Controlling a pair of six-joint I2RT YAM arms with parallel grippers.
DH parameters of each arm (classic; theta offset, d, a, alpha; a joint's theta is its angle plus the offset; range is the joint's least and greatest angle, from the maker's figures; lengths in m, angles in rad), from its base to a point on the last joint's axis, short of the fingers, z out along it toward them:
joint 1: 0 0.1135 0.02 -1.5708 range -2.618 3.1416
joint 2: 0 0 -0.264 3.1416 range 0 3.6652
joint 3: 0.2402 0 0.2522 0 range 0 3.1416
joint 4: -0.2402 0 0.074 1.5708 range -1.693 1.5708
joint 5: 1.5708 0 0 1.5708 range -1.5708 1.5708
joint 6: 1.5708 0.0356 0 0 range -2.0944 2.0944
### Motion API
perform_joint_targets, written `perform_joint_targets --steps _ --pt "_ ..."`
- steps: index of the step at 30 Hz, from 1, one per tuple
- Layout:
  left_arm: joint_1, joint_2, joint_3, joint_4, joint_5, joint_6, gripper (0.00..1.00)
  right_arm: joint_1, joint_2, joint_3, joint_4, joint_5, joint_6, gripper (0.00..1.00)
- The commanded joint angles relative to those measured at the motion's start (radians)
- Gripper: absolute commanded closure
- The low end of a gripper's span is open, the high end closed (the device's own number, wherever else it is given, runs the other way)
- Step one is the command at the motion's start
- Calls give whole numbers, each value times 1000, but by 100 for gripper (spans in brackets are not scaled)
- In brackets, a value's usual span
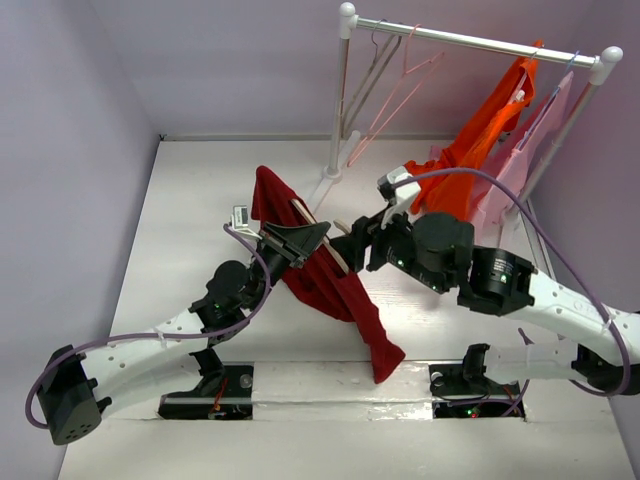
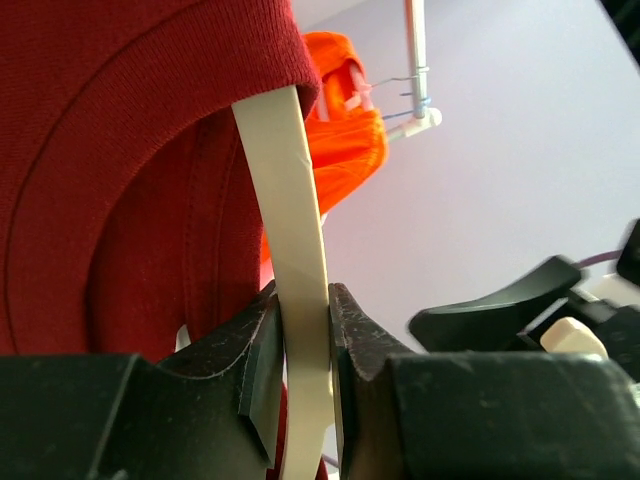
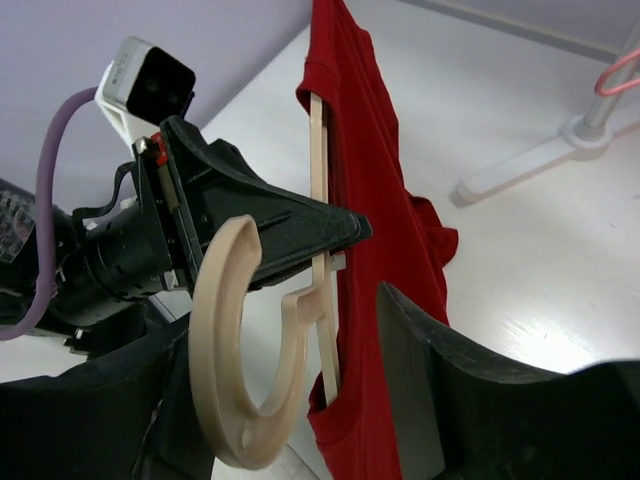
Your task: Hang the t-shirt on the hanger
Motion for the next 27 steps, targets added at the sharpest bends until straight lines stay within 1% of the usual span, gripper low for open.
perform_joint_targets --steps 1,5,8,10,14,16,22,25,27 --pt "-6 -19 6 155 23 -33 100 -1 -59 -84 199 -32 2 37" --pt "-6 -18 11 181 9 -49 100 -1 -140 -162 274 -52 -21 21" --pt "-6 -21 8 215 1 -73 100 -1 -174 -226 336 -80 -48 20" --pt "-6 -22 17 220 0 -82 100 -1 -199 -257 371 -98 -64 20" --pt "-6 -30 40 200 -17 -81 100 -1 -223 -308 397 -147 -79 26" --pt "-6 -37 46 195 -25 -82 100 -1 -226 -322 399 -154 -81 27" --pt "16 -41 61 187 -11 -111 100 20 -196 -316 351 -94 -110 28" --pt "66 -51 84 171 21 -121 100 33 -194 -319 318 -60 -117 27" --pt "79 -57 100 155 37 -115 100 42 -200 -320 298 -51 -117 27"
